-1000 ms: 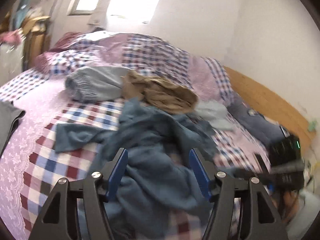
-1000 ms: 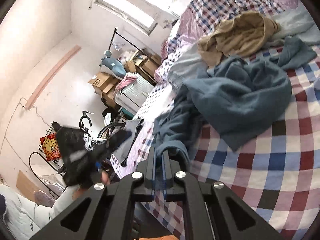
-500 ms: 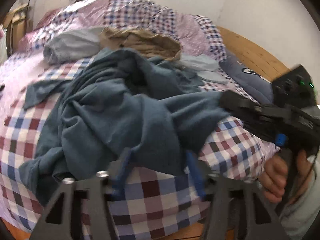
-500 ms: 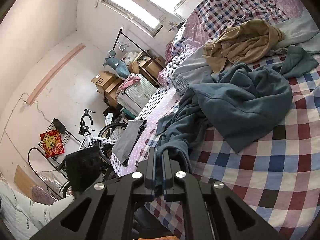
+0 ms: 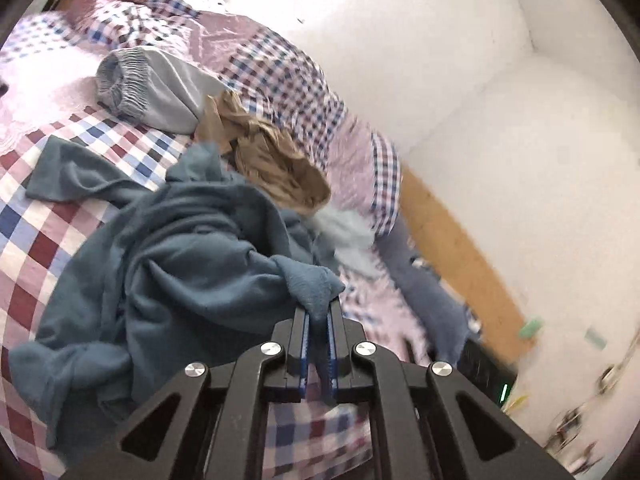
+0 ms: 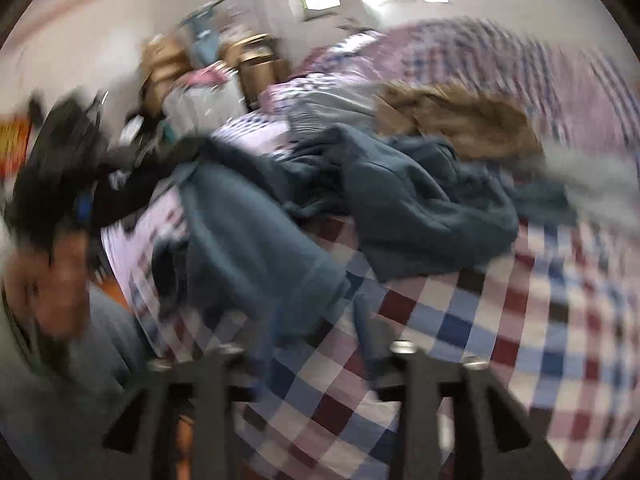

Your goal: Fold clothes

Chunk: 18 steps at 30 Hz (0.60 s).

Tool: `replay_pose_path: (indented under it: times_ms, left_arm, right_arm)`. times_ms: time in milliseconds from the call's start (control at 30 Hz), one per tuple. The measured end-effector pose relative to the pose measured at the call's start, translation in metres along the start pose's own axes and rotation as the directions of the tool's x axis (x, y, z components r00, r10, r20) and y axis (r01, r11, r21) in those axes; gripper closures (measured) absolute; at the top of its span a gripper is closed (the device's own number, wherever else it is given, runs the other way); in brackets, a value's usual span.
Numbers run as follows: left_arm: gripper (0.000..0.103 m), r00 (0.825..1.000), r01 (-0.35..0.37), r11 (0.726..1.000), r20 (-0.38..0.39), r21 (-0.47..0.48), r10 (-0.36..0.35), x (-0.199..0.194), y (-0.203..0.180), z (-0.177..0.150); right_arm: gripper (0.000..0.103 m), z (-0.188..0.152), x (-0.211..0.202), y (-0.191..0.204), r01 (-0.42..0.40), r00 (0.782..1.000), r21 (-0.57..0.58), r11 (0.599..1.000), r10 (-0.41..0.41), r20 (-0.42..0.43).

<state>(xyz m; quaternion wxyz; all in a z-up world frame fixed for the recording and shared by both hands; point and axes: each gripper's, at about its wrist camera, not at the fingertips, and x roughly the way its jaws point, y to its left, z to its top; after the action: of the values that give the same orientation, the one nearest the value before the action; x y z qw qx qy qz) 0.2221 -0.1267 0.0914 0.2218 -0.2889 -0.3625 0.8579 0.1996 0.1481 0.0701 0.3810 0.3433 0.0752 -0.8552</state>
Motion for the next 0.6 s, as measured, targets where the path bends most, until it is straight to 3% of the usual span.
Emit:
replay_pose_path:
  times_ms: [167,367,500,600]
  left_arm:
    - [0.097,0.998,0.04,0.997,0.041,-0.064,-0.037,-0.005,0.012,0.017]
    - [0.097,0.987,0.149,0.987,-0.059,-0.058,-0.153,0.015,0.005,0.016]
    - [0.097,0.972,0.171,0.985,-0.158,-0.017,-0.171,0.037,-0.008,0.009]
    - [0.097,0.964,0.183,0.983,-0.195,-0.005,-0.181,0.047,-0.014,0.004]
  right_arm:
    - [0.055,-0.009,0.0,0.045,0.072,0.997,-0.224,0.972,-0.066,0.031]
    - [0.055,-0.013,0.015,0.076,0.145,0.988,-0.238,0.96,-0.13,0.079]
    - [0.055,-0.015,0.025,0.092,0.169,0.984,-0.228,0.959,-0.15,0.097]
    - [0.055,-0.018,0.033,0.097,0.245,0.968,-0.205,0.948,-0.229,0.1]
